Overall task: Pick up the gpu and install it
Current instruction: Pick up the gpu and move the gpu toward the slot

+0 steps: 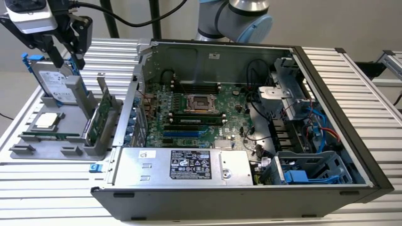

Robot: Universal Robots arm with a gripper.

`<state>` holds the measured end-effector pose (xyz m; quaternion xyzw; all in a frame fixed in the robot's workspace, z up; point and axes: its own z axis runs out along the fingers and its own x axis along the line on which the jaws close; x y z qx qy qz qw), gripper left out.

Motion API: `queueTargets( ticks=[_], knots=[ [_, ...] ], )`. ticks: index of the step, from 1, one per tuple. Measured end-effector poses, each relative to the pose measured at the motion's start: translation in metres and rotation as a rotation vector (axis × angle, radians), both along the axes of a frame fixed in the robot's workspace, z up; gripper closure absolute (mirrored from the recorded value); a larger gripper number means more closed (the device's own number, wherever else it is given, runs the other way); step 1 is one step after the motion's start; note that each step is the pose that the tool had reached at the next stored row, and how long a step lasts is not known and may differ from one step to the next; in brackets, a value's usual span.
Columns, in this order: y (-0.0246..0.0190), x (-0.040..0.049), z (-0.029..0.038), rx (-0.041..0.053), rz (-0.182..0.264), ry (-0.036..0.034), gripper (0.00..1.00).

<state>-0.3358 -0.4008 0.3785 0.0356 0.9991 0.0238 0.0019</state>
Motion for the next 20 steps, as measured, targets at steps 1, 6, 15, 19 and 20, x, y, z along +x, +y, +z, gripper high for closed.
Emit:
queueTargets(
  ticks=[1, 6, 15, 19, 20],
  knots=[
    [-0.0001, 0.0, -0.0004, -0.0001, 0.0, 0.0006, 0.0],
    [-0.0007, 0.0004, -0.0028, -0.0001, 0.0, 0.0018, 0.0],
    [-0.0041, 0.0046, -0.0074, -0.0001, -0.001, 0.0038, 0.0],
    [-0.0053, 0.006, -0.0094, -0.0001, -0.001, 0.0045, 0.0],
    [-0.0057, 0.0064, -0.0099, 0.0, -0.001, 0.0048, 0.0]
  ],
)
